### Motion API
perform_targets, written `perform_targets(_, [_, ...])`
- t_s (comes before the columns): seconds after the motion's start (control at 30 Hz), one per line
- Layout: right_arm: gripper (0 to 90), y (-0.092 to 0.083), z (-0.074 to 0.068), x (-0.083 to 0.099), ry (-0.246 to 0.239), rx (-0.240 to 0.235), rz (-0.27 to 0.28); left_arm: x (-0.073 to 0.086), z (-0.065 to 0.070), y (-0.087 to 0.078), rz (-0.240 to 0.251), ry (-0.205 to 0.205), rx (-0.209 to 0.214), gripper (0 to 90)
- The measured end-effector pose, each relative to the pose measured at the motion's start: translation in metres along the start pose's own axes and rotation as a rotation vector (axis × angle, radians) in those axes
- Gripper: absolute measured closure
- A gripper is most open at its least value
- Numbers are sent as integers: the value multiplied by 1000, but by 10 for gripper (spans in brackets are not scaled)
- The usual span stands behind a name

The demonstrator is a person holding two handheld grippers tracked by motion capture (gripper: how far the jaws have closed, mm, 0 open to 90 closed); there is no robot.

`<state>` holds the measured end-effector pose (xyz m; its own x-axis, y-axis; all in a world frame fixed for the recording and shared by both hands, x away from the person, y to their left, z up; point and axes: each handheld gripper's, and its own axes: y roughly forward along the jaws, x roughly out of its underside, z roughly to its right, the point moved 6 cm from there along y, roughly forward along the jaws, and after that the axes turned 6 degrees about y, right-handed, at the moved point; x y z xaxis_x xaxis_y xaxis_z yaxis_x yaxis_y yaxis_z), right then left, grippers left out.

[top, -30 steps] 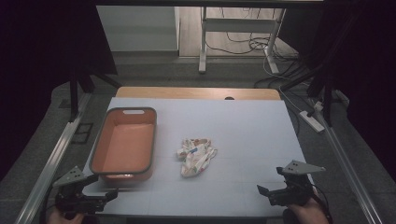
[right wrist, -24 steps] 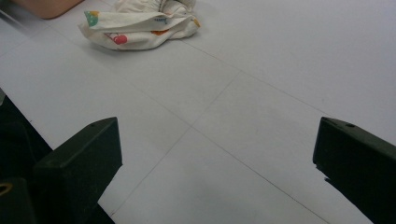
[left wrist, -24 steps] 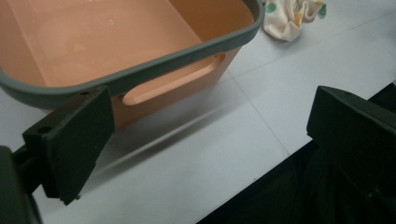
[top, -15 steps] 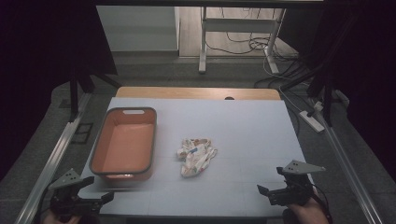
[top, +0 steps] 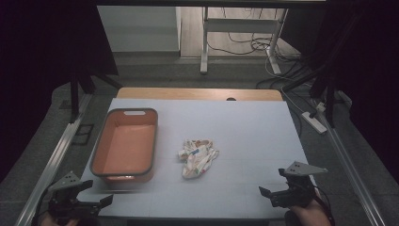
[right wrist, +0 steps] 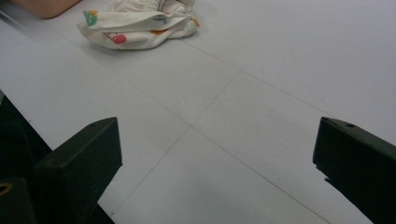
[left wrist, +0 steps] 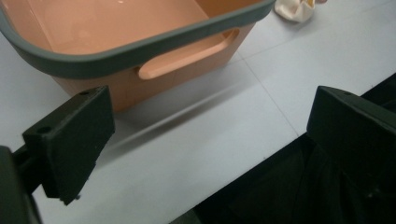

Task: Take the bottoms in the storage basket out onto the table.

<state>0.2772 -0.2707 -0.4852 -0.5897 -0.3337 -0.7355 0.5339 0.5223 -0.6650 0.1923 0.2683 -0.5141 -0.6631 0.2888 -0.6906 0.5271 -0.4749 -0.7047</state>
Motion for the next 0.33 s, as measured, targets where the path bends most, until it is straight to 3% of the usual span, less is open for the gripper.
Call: perform_targets(0.33, [19, 1, 0, 0, -6, 6, -8, 1, 0, 1, -29, 3, 12, 21])
